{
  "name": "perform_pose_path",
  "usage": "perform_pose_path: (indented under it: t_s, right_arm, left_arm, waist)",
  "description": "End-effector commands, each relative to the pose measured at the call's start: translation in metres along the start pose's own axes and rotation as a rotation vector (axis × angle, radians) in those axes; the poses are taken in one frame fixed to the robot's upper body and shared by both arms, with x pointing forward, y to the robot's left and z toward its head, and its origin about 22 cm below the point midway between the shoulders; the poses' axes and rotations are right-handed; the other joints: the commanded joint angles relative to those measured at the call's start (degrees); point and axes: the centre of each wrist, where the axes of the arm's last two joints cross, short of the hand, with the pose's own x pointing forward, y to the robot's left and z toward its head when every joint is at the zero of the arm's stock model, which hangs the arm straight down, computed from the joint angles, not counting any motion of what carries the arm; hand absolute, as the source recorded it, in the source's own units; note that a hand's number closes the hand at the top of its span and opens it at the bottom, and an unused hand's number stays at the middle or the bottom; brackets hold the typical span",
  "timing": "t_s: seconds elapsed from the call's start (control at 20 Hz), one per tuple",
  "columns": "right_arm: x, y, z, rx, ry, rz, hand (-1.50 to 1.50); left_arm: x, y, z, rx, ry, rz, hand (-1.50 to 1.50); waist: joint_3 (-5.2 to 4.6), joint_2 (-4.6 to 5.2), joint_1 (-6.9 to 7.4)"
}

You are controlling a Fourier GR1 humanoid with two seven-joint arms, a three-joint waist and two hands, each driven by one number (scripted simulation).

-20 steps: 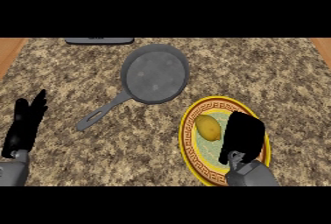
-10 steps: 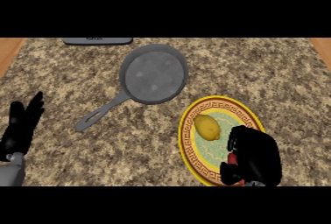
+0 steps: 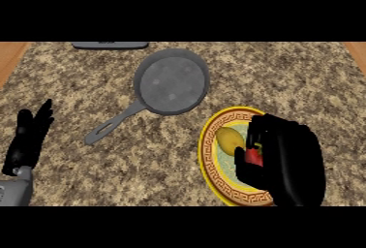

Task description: Pick the bell pepper from the plate and place it in the pan

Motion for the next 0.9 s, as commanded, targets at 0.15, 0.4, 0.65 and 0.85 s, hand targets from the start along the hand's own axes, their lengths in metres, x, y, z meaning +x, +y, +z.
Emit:
perform_pose_path:
  t_s: [0.15,0.4,0.65,0.85]
  right_arm:
    - [0.040,0.007,-0.056,-0.052,-0.012,-0.099,1.50]
    - [0.056,0.014,-0.093,-0.038,0.038,-0.224,1.50]
    - [0.078,0.047,-0.124,-0.031,0.055,-0.297,1.50]
    - [0.073,0.075,-0.156,0.003,0.096,-0.310,1.50]
  left_arm:
    - [0.001,-0.003,0.004,-0.015,-0.019,0.004,0.00]
    - [-0.006,0.001,-0.003,-0.022,-0.017,-0.013,0.00]
    - [-0.014,-0.004,-0.014,-0.014,-0.016,-0.015,0.00]
    - [0.007,-0.013,-0.009,-0.020,-0.034,0.011,0.00]
  waist:
    - [0.01,0.22,0.81]
    - [0.00,0.34,0.97]
    - [-0.04,0.71,1.48]
    - [0.01,0.72,2.23]
